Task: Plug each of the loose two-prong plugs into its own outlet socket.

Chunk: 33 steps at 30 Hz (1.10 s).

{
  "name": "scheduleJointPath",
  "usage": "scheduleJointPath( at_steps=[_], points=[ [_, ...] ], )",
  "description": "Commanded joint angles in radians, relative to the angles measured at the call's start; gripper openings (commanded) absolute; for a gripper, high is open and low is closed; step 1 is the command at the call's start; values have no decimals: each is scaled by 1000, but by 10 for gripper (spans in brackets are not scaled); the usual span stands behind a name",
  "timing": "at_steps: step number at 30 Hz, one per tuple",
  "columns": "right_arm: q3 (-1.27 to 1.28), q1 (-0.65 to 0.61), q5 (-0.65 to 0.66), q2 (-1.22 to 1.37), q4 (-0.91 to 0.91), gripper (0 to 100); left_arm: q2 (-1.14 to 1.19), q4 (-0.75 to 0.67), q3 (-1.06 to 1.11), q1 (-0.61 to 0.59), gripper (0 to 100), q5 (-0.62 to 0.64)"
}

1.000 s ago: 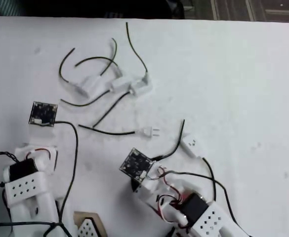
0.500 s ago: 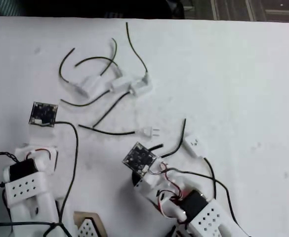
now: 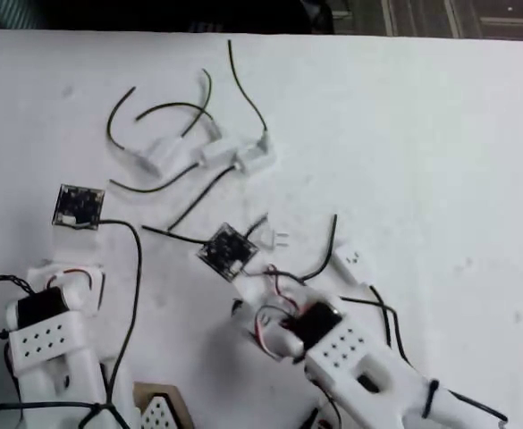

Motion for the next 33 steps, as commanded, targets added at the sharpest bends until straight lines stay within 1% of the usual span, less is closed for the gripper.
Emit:
scheduleJointPath(
  at_steps=[1, 3, 4, 10, 14, 17, 19, 20, 22, 24, 27, 29, 33],
  points=[
    [-89, 24, -11, 12, 76, 218, -15, -14, -6, -4, 24, -11],
    [-127, 24, -11, 1, 140, 272, -15, -14, -6, -4, 24, -12],
    [-146, 24, -11, -2, 171, 279, -15, -14, -6, -4, 24, -12],
    [-224, 24, -5, -1, 329, 256, -15, -14, -6, -4, 24, -12],
    [-239, 22, -3, 5, 361, 209, -15, -15, 0, -4, 25, -12],
    [-242, 22, -3, 5, 337, 115, -15, -48, 14, -2, 26, -12],
    [-242, 22, -3, 5, 286, 30, -15, -49, 15, -2, 26, -12],
    [-242, 22, -3, 5, 257, 9, -15, -49, 15, -2, 26, -12],
    [-242, 24, -3, 5, 219, 29, -15, -49, 15, -2, 26, -12],
    [-244, 24, -3, 2, 180, 14, -15, -49, 15, -2, 26, -12],
    [-252, 27, -2, 5, 119, 17, -15, -49, 17, -2, 26, -12],
    [-267, 28, 31, 5, 99, 16, -15, -49, 17, -2, 27, -12],
    [-348, 82, 61, 8, 71, 16, -15, -49, 17, -2, 27, -12]
  ],
)
